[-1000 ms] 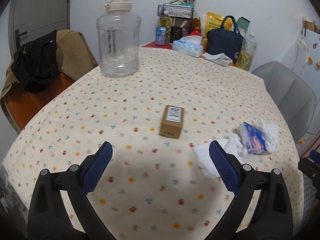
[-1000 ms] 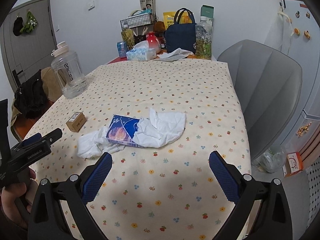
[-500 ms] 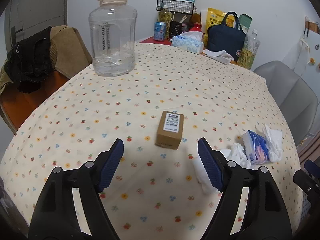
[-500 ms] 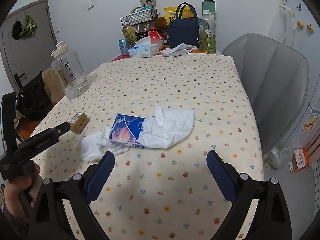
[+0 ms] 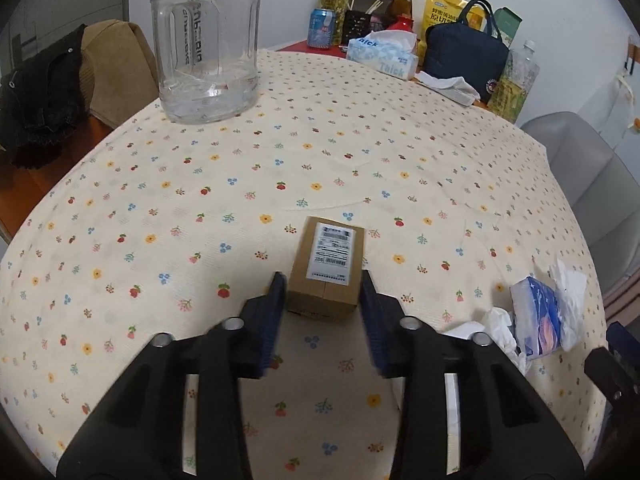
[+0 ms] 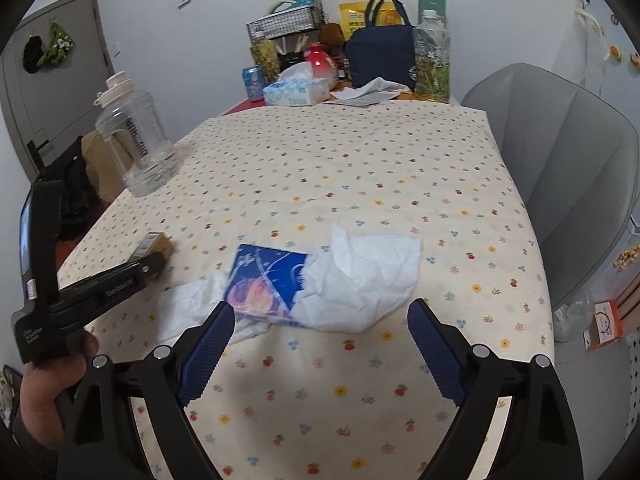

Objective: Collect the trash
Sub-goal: 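Close the left gripper on the brown cardboard box while the right approaches the tissues, then grasp the white tissue with the right gripper while the left holds the box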

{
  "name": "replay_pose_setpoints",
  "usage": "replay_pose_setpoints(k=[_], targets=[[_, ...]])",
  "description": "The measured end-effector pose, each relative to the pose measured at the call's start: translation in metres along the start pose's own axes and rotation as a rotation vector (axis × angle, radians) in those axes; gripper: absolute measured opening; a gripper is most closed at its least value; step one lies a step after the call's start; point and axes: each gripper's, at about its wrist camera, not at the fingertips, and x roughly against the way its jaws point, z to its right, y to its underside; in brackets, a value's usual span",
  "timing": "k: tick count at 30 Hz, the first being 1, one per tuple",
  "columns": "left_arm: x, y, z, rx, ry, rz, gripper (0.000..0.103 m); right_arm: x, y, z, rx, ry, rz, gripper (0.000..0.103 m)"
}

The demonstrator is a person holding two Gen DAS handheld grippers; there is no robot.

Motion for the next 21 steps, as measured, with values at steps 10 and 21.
replay_pose_setpoints(k=[10, 21], targets=[[0.017, 0.003, -0.007, 0.026, 0.008, 0.074, 0.035, -0.018, -0.005, 0.013, -0.036, 0.038, -0.031, 0.069], [0.027, 0.006, -0.005, 0.022, 0.015, 0.095, 0.035, -0.038, -0.008, 0.009, -0.026, 0.048, -0.062, 0.055]])
